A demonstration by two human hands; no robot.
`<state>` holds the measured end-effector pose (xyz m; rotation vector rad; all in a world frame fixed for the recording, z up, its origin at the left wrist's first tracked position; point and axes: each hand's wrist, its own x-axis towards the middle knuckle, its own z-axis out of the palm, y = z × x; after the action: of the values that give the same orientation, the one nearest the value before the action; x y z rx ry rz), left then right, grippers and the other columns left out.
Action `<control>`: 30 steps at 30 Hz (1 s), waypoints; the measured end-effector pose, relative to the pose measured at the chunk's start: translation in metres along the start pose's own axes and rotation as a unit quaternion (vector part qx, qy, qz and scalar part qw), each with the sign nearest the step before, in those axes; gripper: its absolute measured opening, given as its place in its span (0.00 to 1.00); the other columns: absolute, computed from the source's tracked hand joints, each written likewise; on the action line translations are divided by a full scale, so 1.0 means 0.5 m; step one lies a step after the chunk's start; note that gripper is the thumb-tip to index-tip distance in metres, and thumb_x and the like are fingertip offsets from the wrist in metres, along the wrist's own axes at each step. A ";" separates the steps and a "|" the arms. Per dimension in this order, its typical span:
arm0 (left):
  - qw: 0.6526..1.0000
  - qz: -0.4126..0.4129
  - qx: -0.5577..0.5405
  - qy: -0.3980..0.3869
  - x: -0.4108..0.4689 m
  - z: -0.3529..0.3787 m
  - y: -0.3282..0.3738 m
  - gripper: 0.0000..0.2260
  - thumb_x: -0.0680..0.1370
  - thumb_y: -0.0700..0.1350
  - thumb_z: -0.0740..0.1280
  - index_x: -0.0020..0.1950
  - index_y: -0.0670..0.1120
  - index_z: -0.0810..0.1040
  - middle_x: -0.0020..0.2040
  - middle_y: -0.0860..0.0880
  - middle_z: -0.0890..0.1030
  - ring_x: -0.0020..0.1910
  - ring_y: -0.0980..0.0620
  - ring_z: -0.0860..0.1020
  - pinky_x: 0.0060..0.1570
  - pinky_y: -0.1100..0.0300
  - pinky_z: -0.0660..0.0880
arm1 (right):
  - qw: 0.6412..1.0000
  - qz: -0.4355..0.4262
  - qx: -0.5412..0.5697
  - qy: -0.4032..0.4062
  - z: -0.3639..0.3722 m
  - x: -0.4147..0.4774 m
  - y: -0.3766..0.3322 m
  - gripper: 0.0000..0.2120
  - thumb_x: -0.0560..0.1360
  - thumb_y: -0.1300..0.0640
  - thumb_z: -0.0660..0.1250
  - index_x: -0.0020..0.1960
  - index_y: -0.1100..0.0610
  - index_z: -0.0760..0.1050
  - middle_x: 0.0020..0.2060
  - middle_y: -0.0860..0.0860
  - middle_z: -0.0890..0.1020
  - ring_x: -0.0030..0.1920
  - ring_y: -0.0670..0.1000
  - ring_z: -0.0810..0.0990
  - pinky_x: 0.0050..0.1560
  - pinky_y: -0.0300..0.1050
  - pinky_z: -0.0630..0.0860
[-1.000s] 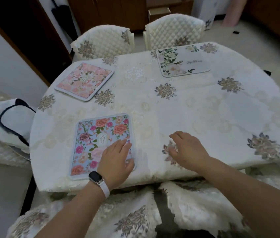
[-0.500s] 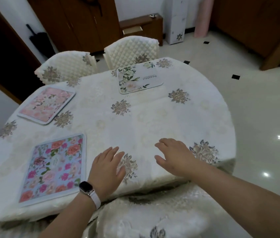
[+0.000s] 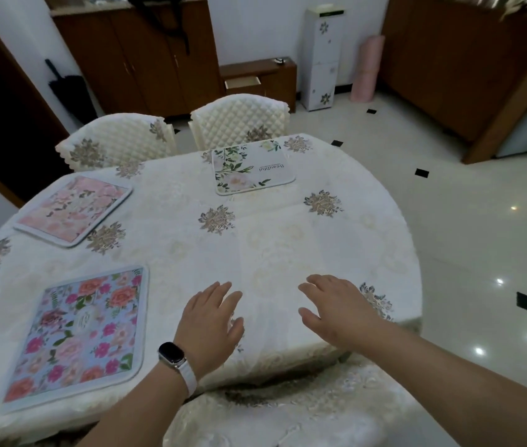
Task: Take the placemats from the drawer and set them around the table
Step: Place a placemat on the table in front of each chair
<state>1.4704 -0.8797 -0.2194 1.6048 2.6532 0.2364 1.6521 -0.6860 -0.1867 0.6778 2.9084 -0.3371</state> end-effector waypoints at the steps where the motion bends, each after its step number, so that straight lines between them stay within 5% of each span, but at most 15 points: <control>1: 1.000 0.005 -0.008 0.000 0.006 0.005 0.003 0.22 0.75 0.55 0.58 0.65 0.49 0.77 0.67 0.47 0.77 0.67 0.44 0.74 0.63 0.45 0.73 | 1.000 0.005 -0.004 -0.002 -0.004 -0.002 0.006 0.25 0.81 0.43 0.53 0.75 0.50 0.62 0.75 0.50 0.64 0.73 0.52 0.62 0.71 0.49 0.58; 6: 0.999 0.015 -0.040 0.004 0.028 0.020 0.042 0.22 0.75 0.56 0.58 0.65 0.49 0.77 0.68 0.47 0.76 0.68 0.44 0.74 0.63 0.44 0.73 | 0.999 0.035 0.003 0.008 -0.010 -0.011 0.051 0.26 0.80 0.41 0.51 0.75 0.49 0.61 0.75 0.49 0.63 0.74 0.51 0.60 0.72 0.48 0.57; 10: 0.999 0.029 -0.026 -0.008 0.053 0.023 0.099 0.21 0.75 0.57 0.59 0.65 0.51 0.77 0.67 0.48 0.77 0.67 0.44 0.75 0.62 0.46 0.73 | 0.998 0.045 0.028 0.021 -0.012 -0.020 0.112 0.34 0.73 0.37 0.41 0.75 0.48 0.62 0.74 0.49 0.64 0.74 0.50 0.59 0.71 0.47 0.57; 15: 0.999 0.030 0.002 -0.022 0.142 0.044 0.217 0.22 0.76 0.57 0.58 0.65 0.51 0.77 0.65 0.48 0.78 0.62 0.45 0.77 0.59 0.47 0.74 | 0.996 0.051 0.067 0.039 -0.018 -0.014 0.269 0.26 0.81 0.42 0.53 0.76 0.49 0.60 0.76 0.49 0.61 0.75 0.50 0.57 0.72 0.47 0.54; 30: 0.998 0.067 -0.009 -0.019 0.464 0.097 0.800 0.22 0.75 0.57 0.59 0.65 0.50 0.78 0.63 0.48 0.79 0.60 0.44 0.78 0.56 0.47 0.75 | 0.990 0.094 0.083 0.071 -0.145 -0.159 0.891 0.26 0.80 0.43 0.56 0.75 0.52 0.62 0.75 0.53 0.62 0.75 0.53 0.59 0.72 0.50 0.56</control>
<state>1.7183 -0.4869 -0.1969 1.7656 2.5121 0.2305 1.9174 -0.3122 -0.1848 1.0329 2.9385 -0.5322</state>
